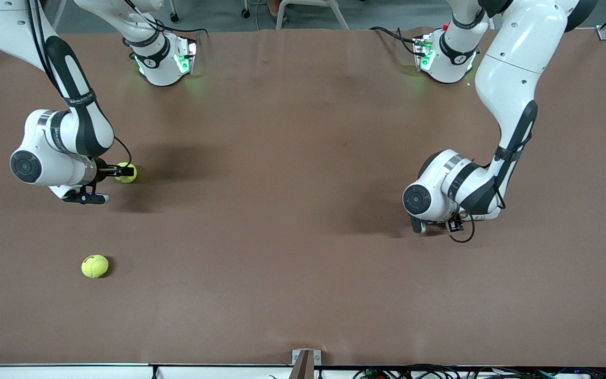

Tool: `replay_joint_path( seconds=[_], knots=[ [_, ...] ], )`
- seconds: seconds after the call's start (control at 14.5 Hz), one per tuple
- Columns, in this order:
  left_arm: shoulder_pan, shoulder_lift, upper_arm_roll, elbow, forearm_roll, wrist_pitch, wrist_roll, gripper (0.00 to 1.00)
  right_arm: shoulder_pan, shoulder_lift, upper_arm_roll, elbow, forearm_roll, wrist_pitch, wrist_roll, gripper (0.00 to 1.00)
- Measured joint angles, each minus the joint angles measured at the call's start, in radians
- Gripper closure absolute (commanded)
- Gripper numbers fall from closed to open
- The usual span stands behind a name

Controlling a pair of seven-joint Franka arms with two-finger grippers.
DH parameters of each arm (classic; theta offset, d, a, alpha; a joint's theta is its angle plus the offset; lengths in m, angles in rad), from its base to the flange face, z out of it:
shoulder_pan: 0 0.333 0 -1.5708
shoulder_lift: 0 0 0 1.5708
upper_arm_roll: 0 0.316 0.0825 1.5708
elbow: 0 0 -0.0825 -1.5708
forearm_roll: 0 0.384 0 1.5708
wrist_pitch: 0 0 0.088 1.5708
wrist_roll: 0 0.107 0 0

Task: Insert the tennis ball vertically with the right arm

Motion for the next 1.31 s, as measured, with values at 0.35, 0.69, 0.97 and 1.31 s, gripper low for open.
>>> replay_joint_path(
  seconds=[0.35,0.69,0.97,1.31],
  knots=[
    [0.006,-0.052,-0.037,0.012,-0.021,0.034,0.024,0.30,0.000,0.037,0.000,-0.001,0.000,0.013,0.000,0.03],
    [0.004,-0.224,-0.145,0.049,-0.116,0.031,0.131,0.31,-0.004,0.057,0.000,-0.002,0.000,0.017,-0.014,0.38],
    [0.001,-0.255,-0.191,0.119,-0.391,0.046,0.155,0.31,-0.005,0.063,0.000,0.002,0.000,0.018,-0.018,0.67],
    [-0.010,-0.206,-0.209,0.137,-0.672,0.337,0.167,0.30,-0.026,0.065,0.000,0.135,0.001,-0.134,-0.040,0.67]
  ],
)
